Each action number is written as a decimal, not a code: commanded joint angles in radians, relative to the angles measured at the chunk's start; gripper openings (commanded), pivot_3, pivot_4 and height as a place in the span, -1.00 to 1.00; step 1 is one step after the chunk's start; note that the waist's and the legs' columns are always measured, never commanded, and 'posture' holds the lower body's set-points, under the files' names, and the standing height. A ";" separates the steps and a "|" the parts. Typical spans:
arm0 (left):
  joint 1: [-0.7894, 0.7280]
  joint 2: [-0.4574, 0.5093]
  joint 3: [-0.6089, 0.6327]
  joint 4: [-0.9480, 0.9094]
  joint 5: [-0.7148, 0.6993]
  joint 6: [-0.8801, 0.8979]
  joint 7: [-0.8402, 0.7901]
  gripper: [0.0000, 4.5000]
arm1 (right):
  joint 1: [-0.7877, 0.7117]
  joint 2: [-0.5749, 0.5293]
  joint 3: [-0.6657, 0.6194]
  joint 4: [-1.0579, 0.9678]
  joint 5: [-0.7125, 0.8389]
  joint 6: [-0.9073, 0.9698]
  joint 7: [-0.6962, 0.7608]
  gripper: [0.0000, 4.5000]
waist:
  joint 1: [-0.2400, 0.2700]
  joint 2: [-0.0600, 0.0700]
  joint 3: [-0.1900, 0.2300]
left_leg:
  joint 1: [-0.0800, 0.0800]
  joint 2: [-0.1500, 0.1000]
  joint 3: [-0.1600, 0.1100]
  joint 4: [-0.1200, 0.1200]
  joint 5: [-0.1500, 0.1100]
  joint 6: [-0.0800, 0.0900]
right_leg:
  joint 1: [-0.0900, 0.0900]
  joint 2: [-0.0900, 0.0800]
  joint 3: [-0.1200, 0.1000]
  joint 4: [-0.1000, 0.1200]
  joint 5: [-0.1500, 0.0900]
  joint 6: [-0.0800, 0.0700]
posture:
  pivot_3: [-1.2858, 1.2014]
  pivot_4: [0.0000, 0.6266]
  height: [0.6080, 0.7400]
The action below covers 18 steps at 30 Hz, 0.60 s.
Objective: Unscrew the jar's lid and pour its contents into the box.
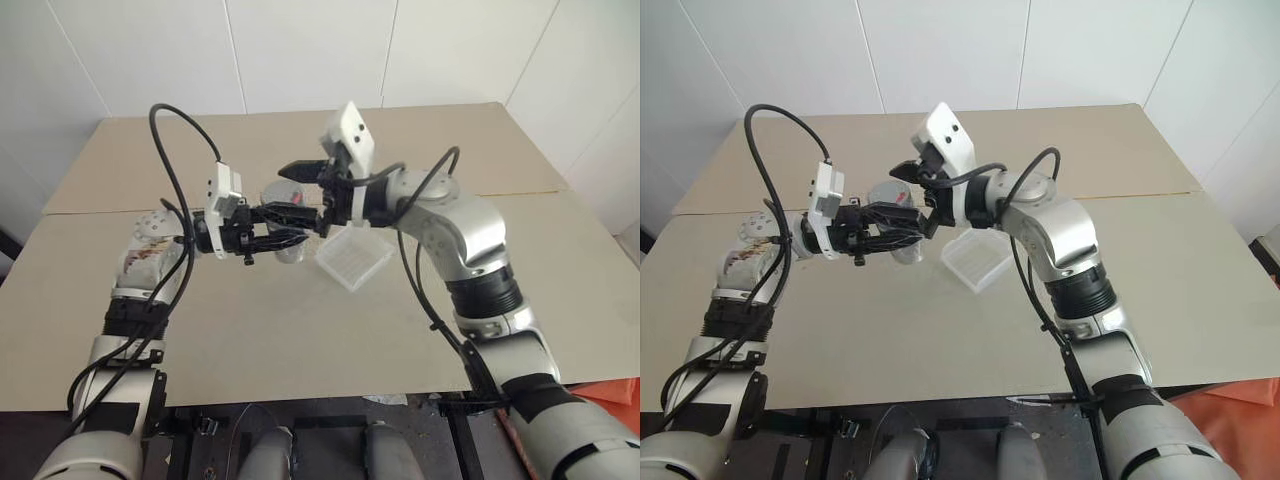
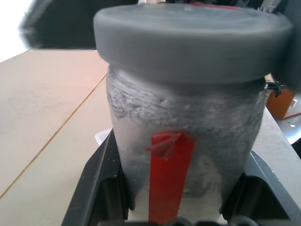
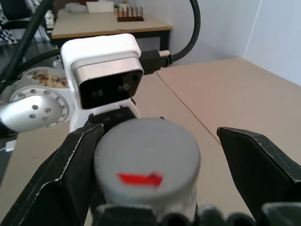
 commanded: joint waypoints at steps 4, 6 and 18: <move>0.034 0.038 0.035 -0.080 -0.046 0.011 -0.037 -0.13 | 0.006 -0.103 -0.121 0.077 0.000 -0.093 0.048 0.96 | -0.001 0.000 0.000 | 0.000 0.000 0.000 0.000 0.000 0.000 | 0.000 0.000 0.000 0.000 0.000 0.000 | 0.03 -0.52 1.00; 0.044 0.047 0.039 -0.092 -0.053 0.019 -0.040 -0.13 | 0.015 -0.123 -0.128 0.079 0.006 -0.104 0.067 0.96 | 0.005 0.000 0.000 | 0.000 0.000 0.000 0.000 0.000 0.000 | 0.000 0.000 0.000 0.000 0.000 0.000 | 0.03 -0.52 1.00; 0.042 0.068 0.052 -0.069 -0.063 0.030 -0.053 -0.13 | 0.056 -0.136 -0.154 -0.065 0.136 -0.040 0.210 0.96 | -0.008 0.000 0.000 | 0.000 0.000 0.001 0.000 0.000 0.000 | 0.000 0.000 0.000 -0.001 0.000 0.000 | 0.03 -0.52 1.00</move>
